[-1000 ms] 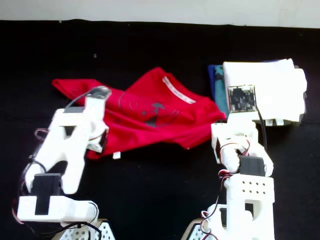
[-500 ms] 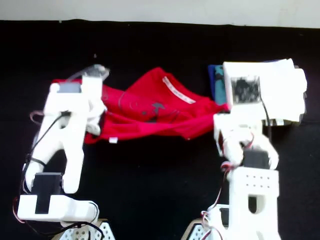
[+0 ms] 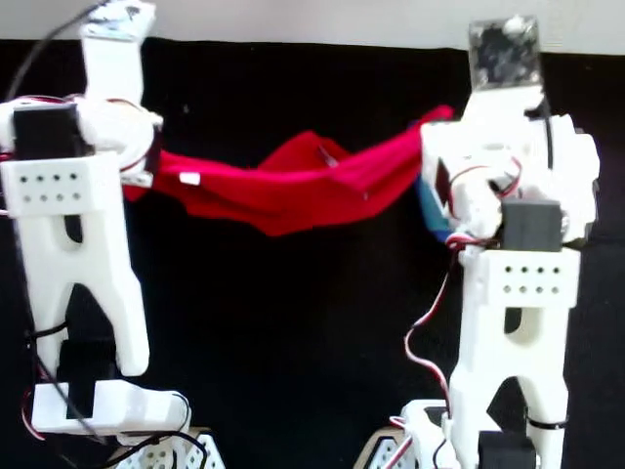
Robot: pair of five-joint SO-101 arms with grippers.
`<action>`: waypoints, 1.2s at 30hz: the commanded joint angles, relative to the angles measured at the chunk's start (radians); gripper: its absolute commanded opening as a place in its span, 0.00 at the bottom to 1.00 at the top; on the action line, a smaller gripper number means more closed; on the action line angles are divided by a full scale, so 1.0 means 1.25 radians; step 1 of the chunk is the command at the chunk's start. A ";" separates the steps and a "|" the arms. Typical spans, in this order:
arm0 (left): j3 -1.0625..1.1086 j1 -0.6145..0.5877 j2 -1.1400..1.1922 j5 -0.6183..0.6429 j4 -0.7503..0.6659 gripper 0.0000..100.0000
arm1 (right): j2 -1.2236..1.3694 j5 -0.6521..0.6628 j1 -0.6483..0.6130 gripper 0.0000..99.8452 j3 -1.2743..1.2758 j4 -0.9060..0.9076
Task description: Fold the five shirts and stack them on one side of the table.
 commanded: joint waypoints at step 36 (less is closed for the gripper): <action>0.133 -0.094 -0.361 0.000 -0.081 0.01 | 0.014 0.060 0.014 0.01 -0.618 0.071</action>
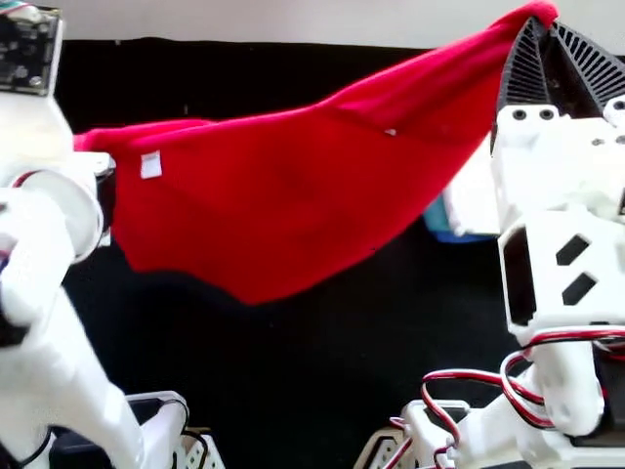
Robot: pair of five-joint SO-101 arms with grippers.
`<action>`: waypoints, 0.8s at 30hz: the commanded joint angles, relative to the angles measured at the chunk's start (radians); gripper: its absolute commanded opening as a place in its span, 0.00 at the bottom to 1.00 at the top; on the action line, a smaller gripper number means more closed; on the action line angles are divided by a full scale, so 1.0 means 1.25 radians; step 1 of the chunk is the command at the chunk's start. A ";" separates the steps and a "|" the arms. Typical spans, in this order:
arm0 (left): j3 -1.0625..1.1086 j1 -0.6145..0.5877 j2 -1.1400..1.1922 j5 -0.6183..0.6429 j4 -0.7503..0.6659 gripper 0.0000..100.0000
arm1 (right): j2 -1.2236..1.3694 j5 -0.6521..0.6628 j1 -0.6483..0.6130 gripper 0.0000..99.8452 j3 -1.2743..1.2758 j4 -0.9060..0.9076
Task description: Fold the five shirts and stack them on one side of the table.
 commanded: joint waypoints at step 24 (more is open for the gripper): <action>-0.230 -0.101 -0.012 0.006 0.041 0.01 | -0.006 0.009 0.067 0.01 -0.127 -0.063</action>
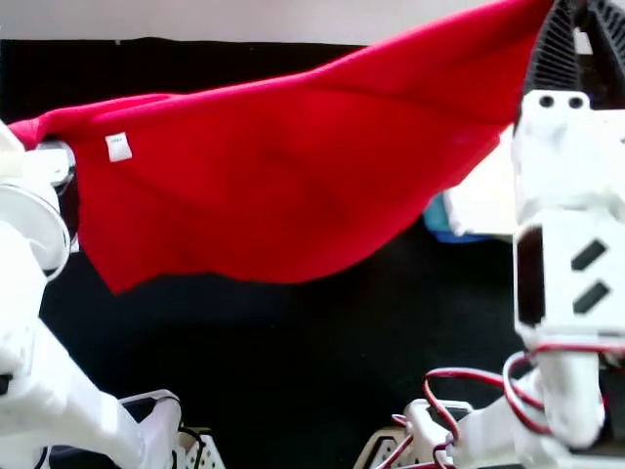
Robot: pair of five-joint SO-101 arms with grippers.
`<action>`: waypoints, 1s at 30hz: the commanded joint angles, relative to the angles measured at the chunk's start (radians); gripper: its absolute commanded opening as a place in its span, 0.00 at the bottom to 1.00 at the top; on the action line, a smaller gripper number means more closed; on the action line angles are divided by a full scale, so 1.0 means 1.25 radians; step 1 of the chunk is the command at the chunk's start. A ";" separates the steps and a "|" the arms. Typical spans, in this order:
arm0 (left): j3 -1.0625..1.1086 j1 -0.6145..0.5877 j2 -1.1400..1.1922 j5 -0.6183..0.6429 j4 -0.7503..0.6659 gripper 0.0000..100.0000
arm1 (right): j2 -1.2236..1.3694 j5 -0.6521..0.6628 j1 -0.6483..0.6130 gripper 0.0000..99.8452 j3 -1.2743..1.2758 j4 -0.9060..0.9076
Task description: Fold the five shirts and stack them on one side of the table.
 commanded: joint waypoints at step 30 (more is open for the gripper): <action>0.307 -0.019 -0.246 0.005 0.005 0.01 | -0.122 0.009 0.020 0.01 -0.003 0.030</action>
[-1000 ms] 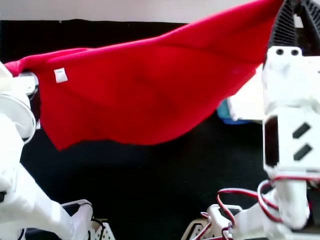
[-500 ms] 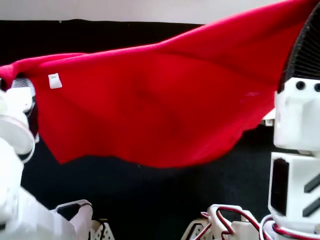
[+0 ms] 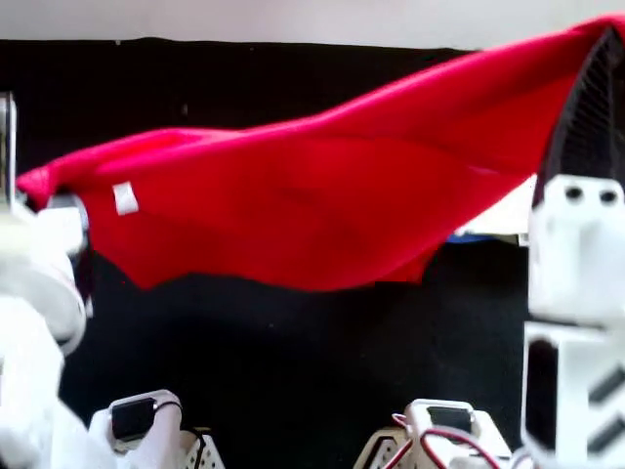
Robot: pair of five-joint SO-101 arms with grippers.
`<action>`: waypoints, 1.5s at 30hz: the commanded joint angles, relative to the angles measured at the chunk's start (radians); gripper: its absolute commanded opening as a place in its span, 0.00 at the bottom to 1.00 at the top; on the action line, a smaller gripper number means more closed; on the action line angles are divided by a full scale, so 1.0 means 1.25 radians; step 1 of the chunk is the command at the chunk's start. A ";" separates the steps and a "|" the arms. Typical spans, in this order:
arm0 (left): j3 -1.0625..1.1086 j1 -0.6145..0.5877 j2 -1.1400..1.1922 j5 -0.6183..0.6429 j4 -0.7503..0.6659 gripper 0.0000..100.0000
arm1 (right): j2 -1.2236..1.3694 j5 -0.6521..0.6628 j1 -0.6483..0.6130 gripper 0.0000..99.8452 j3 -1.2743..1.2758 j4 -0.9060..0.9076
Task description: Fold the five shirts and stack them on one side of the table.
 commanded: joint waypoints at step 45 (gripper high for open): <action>-0.047 -0.004 0.806 0.001 -0.484 0.01 | 0.705 0.004 -0.115 0.01 0.188 -0.269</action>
